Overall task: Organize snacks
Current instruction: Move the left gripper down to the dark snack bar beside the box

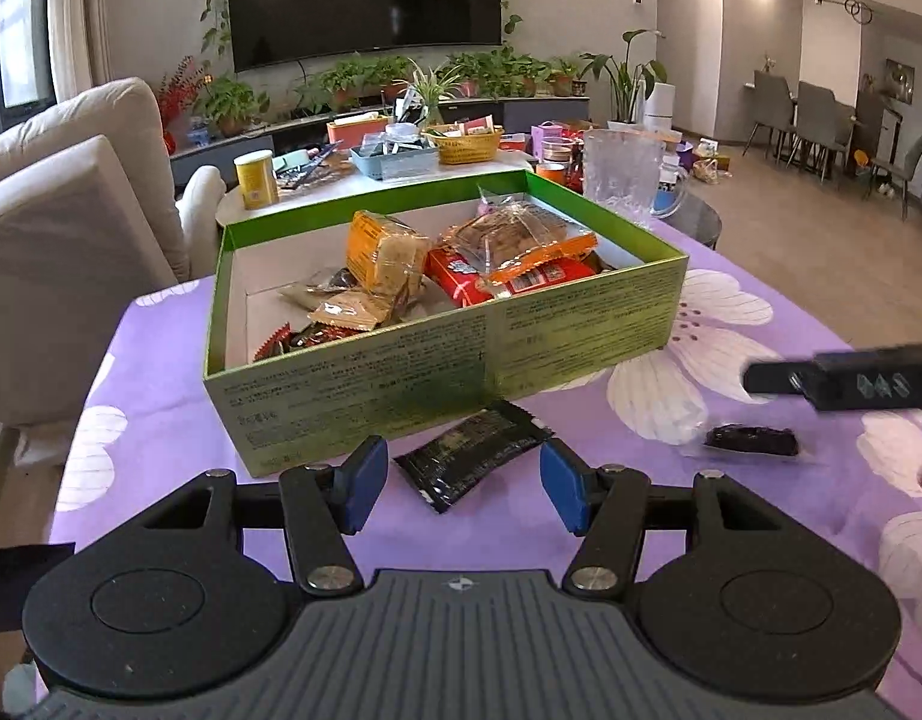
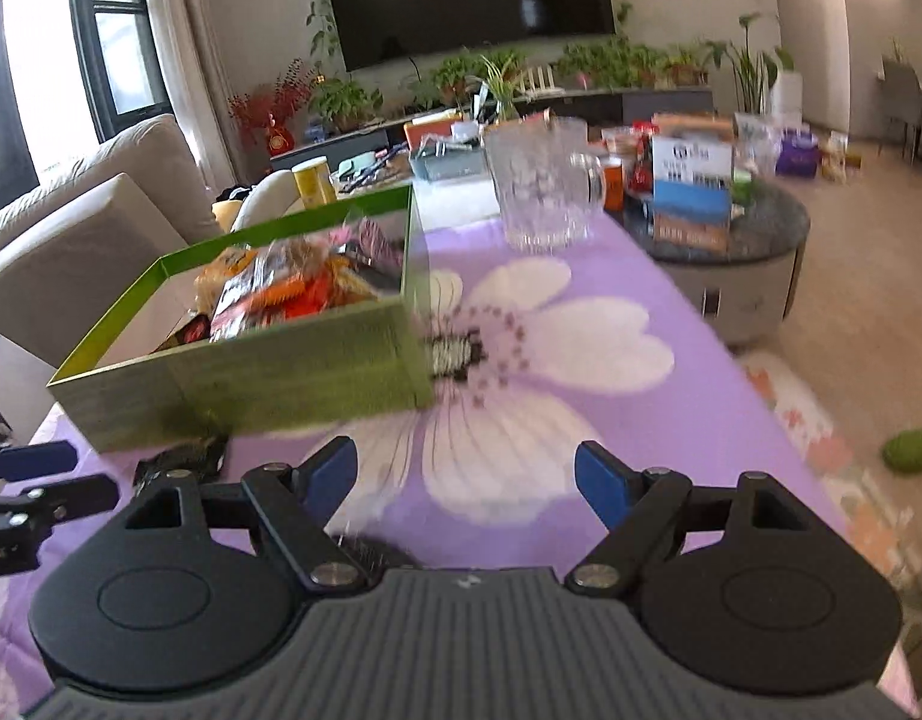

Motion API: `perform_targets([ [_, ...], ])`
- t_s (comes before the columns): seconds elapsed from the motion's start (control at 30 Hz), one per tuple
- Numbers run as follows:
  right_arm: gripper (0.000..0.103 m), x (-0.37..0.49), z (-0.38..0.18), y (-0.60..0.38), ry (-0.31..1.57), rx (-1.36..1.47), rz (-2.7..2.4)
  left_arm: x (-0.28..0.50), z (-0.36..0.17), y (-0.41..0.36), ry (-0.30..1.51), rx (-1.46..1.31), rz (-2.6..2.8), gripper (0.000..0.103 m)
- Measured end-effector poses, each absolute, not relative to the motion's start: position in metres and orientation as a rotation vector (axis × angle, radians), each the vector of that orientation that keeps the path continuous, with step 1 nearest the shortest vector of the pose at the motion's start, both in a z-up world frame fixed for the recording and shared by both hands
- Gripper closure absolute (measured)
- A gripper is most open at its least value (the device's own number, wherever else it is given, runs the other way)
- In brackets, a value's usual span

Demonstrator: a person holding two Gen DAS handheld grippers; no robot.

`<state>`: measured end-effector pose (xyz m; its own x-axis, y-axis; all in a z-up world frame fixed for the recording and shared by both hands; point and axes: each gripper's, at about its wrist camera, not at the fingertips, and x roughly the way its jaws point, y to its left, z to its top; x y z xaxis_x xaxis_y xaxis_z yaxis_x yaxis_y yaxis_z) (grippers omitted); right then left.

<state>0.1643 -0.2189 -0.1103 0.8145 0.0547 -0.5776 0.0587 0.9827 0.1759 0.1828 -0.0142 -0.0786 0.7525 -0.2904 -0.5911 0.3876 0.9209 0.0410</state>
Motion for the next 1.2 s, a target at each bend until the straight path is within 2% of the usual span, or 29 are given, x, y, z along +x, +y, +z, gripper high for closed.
perform_targets([
  [0.37, 0.044, 0.125, -0.125, -0.212, 0.645, 0.214, 0.003, 0.213, -0.09, -0.013, 0.62, 0.179, -0.331, 0.049],
  [0.57, 0.044, 0.132, -0.133, -0.201, 0.657, 0.056, 0.011, 0.221, -0.102, -0.021, 0.651, 0.183, -0.367, 0.049],
  [0.7, 0.044, 0.14, -0.134, -0.214, 0.643, 0.09, -0.032, 0.212, -0.11, -0.02, 0.722, 0.133, -0.44, 0.05],
  [0.93, 0.044, 0.148, -0.133, -0.236, 0.623, 0.092, -0.103, 0.166, -0.108, -0.032, 0.719, 0.191, -0.551, 0.05],
  [1.1, 0.044, 0.14, -0.127, -0.241, 0.599, 0.136, -0.066, 0.171, -0.1, -0.035, 0.679, 0.215, -0.431, 0.05],
  [1.2, 0.044, 0.14, -0.124, -0.235, 0.587, 0.168, -0.023, 0.181, -0.097, -0.032, 0.699, 0.139, -0.356, 0.049],
])
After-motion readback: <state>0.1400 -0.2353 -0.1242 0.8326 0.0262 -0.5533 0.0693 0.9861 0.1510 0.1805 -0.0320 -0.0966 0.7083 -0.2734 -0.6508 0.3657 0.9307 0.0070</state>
